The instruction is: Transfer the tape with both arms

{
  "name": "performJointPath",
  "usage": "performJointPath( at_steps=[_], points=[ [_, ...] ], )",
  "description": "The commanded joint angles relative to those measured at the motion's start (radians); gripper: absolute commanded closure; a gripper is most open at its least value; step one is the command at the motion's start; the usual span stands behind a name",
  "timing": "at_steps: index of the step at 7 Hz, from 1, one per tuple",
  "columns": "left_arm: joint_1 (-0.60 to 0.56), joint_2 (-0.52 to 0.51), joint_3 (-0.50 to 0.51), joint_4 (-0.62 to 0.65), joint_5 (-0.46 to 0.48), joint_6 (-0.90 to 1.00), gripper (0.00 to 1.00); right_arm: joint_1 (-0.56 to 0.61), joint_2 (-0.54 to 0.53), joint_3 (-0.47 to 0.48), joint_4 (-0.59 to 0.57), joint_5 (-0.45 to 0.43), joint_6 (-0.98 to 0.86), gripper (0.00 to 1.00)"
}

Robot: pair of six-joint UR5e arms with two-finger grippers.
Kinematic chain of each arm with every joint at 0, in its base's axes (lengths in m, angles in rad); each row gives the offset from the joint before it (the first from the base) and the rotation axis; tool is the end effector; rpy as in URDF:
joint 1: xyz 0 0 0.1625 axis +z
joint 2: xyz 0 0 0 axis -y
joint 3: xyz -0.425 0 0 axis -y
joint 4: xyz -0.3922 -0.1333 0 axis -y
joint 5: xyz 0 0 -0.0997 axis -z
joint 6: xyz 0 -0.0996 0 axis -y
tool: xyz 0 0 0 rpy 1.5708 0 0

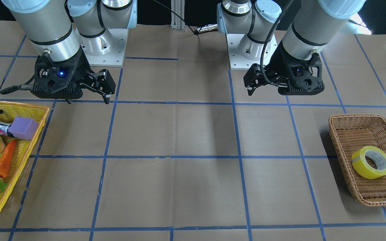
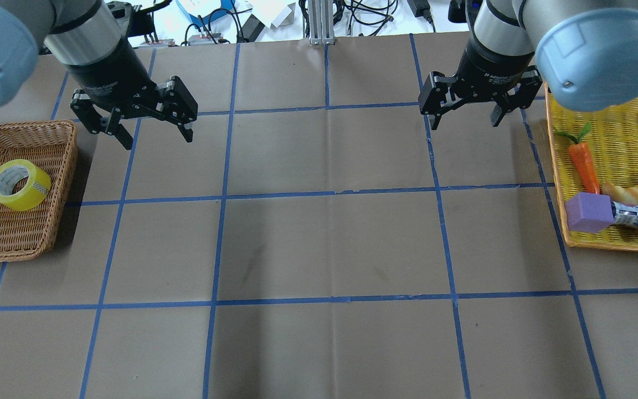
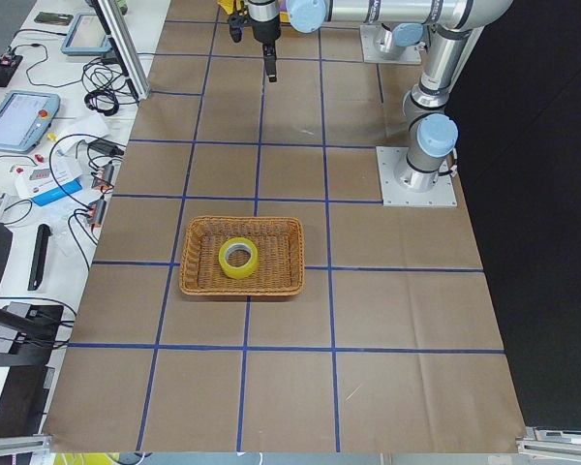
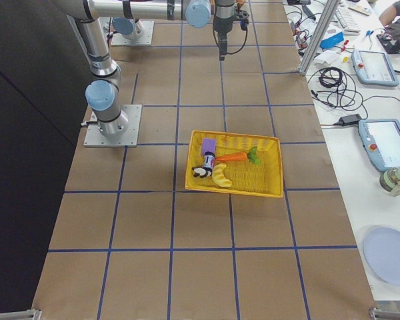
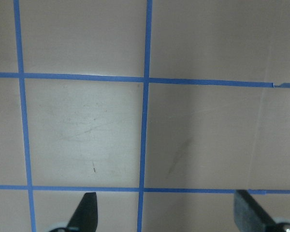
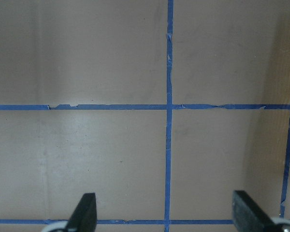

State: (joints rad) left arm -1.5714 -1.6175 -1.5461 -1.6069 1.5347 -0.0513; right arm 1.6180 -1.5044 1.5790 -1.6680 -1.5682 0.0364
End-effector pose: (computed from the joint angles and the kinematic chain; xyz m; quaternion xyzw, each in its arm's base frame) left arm -0.1372 -0.5056 0.4732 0.0259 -0.9991 -0.0295 0.0173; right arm 0.1580 -0.5143 0.4600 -0.0054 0.9999 -0.0112 0.0018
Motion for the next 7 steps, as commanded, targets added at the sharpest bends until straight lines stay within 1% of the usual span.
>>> performJointPath(
  at_steps=[1,2,7],
  points=[
    [-0.015,0.019,-0.034,0.087,0.005,-0.005,0.0,0.0,0.0,0.001,0.004,-0.003,0.0,0.0],
    [-0.016,0.019,-0.035,0.085,0.057,-0.013,0.0,0.0,0.0,0.001,0.004,-0.004,0.0,0.0],
    [-0.013,0.018,-0.035,0.076,0.062,-0.012,0.0,-0.001,0.0,0.001,0.007,-0.004,0.0,0.0]
  ],
)
